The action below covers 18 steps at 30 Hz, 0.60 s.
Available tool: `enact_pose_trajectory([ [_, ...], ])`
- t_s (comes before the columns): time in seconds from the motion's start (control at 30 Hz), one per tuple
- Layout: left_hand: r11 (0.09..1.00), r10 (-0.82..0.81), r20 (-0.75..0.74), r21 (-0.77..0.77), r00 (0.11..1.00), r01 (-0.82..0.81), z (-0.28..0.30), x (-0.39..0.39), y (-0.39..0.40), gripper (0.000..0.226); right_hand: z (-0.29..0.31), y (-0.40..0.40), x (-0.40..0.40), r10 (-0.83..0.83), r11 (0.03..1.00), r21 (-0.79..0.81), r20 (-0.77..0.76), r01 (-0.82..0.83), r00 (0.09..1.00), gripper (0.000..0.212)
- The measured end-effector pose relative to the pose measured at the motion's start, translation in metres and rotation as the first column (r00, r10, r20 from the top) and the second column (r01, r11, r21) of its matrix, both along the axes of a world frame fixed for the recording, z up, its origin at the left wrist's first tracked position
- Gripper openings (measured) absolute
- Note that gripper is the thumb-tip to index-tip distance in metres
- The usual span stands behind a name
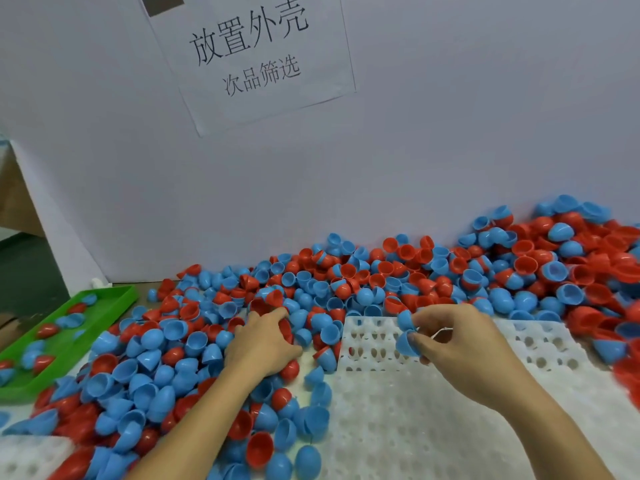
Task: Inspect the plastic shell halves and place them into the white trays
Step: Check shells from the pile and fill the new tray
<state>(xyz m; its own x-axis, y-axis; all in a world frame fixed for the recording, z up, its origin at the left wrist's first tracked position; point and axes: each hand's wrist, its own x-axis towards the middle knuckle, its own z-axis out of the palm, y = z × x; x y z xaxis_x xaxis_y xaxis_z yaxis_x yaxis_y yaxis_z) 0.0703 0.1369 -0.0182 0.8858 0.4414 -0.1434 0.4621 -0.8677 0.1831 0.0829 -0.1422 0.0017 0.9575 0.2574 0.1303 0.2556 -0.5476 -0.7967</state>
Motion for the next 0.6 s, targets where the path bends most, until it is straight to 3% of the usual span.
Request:
enact_pose_trajectory([
  [0.07,0.998,-0.004,0.135,-0.062,0.991,0.013,0.003,-0.002,0.003,0.031,0.000,-0.001,0.000,0.002,1.000,-0.030,0.004,-0.002,1.000,0.018],
  [0.1,0.994,0.005,0.190,-0.107,0.982,0.016,0.005,-0.002,0.006,0.028,0.000,-0.001,-0.001,0.005,0.999,-0.044,0.002,-0.005,1.000,0.018],
  [0.23,0.957,0.091,0.378,-0.288,0.921,0.024,0.022,-0.001,0.011,0.034,0.001,0.000,-0.002,0.019,0.997,-0.075,-0.019,-0.020,1.000,0.016],
  [0.33,0.865,0.297,0.550,-0.501,0.781,0.023,0.039,-0.003,0.007,0.033,0.001,0.001,-0.002,0.025,0.994,-0.108,-0.026,-0.027,0.999,0.016],
  [0.4,0.682,0.521,0.562,-0.727,0.643,0.082,0.048,-0.008,0.000,0.028,0.001,0.002,-0.003,0.029,0.991,-0.127,-0.030,-0.032,0.999,0.016],
  [0.47,0.409,0.709,0.448,-0.890,0.544,0.201,0.051,-0.019,-0.014,0.022,0.002,0.002,-0.004,0.033,0.988,-0.150,-0.040,-0.039,0.999,0.014],
  [0.6,0.053,0.812,0.231,-0.944,0.536,0.327,0.033,-0.041,-0.047,0.019,0.002,0.004,-0.005,0.047,0.977,-0.204,-0.066,-0.060,0.997,0.008],
])
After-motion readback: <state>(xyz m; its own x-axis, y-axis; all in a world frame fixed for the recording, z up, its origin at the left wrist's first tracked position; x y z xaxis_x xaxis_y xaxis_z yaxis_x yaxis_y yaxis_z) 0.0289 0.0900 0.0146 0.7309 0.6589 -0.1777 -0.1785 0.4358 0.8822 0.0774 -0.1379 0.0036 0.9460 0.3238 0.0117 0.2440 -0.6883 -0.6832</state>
